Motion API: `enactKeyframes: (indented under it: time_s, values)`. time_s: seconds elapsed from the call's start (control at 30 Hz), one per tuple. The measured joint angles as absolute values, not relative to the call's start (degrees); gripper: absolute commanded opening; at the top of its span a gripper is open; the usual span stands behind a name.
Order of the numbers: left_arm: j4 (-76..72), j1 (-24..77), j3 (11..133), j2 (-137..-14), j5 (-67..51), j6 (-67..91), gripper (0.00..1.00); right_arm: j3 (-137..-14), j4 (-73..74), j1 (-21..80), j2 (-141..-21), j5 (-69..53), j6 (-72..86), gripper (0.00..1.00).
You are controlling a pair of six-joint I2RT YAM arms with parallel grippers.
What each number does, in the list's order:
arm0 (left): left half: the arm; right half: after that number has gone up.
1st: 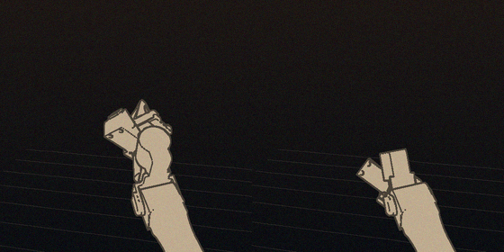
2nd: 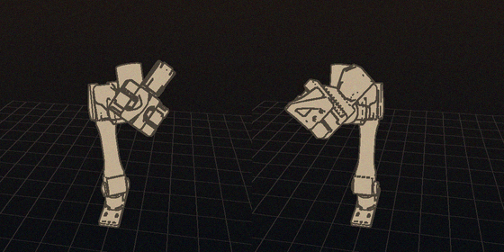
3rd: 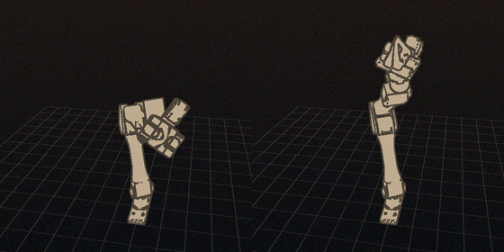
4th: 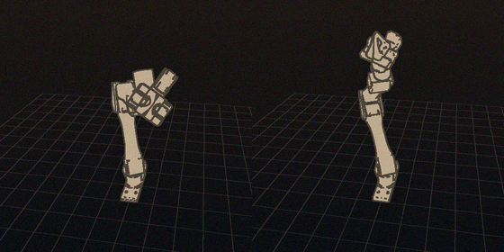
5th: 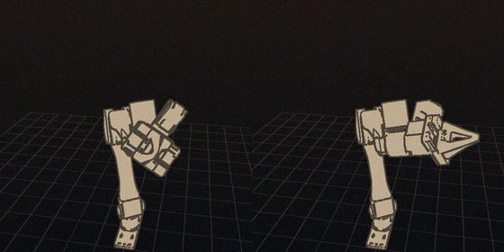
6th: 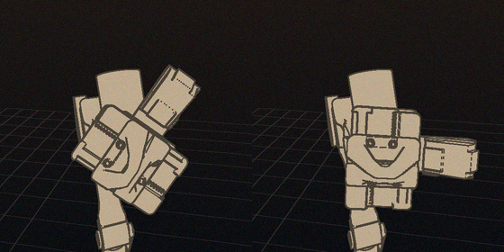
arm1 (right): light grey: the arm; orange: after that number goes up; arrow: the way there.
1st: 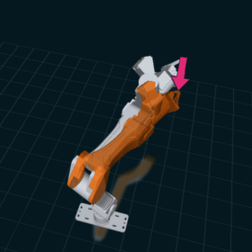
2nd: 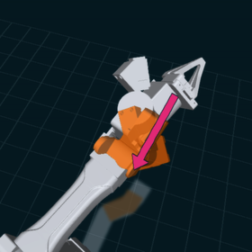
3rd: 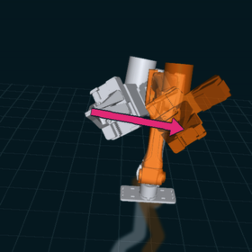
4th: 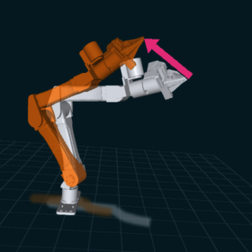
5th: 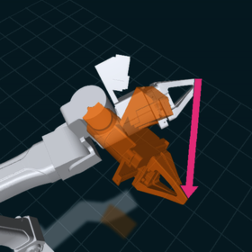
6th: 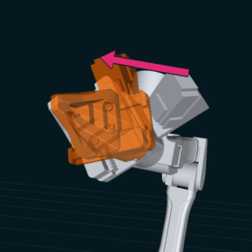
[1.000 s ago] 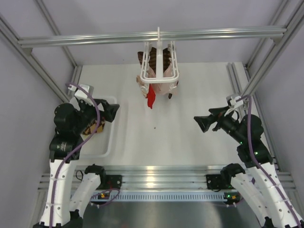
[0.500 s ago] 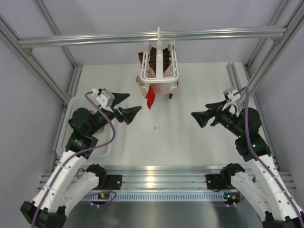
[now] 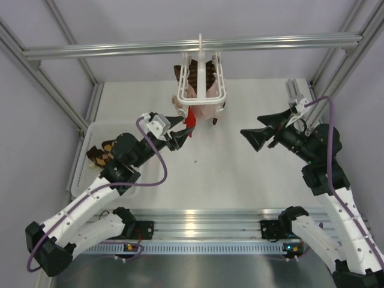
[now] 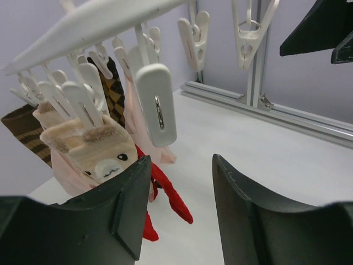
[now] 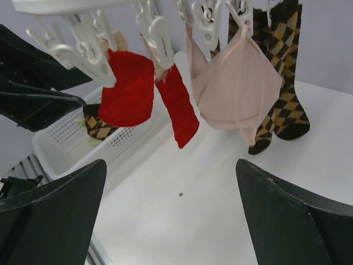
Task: Clip the socks to the hanger
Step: Open the clamp at the hanger.
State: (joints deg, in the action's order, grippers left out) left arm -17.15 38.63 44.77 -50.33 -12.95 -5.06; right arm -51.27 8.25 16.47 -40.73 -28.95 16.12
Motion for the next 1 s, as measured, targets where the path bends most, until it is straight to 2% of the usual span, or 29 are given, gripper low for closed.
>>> enactKeyframes:
  time_s: [0.23, 0.37, 0.6, 0.73, 0.8, 1.0]
  values:
    - [-20.7, 40.4, 46.5, -51.2, -10.3, -4.6, 0.48, -56.8, 8.1, 19.7, -44.0, -30.4, 16.6, 1.00]
    - [-21.5, 40.8, 47.2, -51.1, -10.7, -4.6, 0.42, -58.7, 8.1, 21.4, -46.4, -30.3, 16.6, 1.00]
    - [-21.6, 41.6, 47.9, -51.5, -11.1, -4.8, 0.20, -62.3, 8.2, 26.2, -50.2, -28.8, 16.2, 1.00]
    - [-21.3, 41.8, 48.1, -51.9, -11.0, -5.6, 0.04, -65.2, 7.8, 29.9, -52.1, -26.8, 15.6, 1.00]
    - [-20.4, 41.9, 48.5, -52.1, -10.9, -6.0, 0.00, -65.9, 7.0, 31.7, -53.0, -25.5, 15.6, 1.00]
    - [-15.2, 42.1, 51.4, -52.3, -10.5, -7.7, 0.00, -66.1, 4.9, 39.0, -55.3, -19.9, 15.1, 0.95]
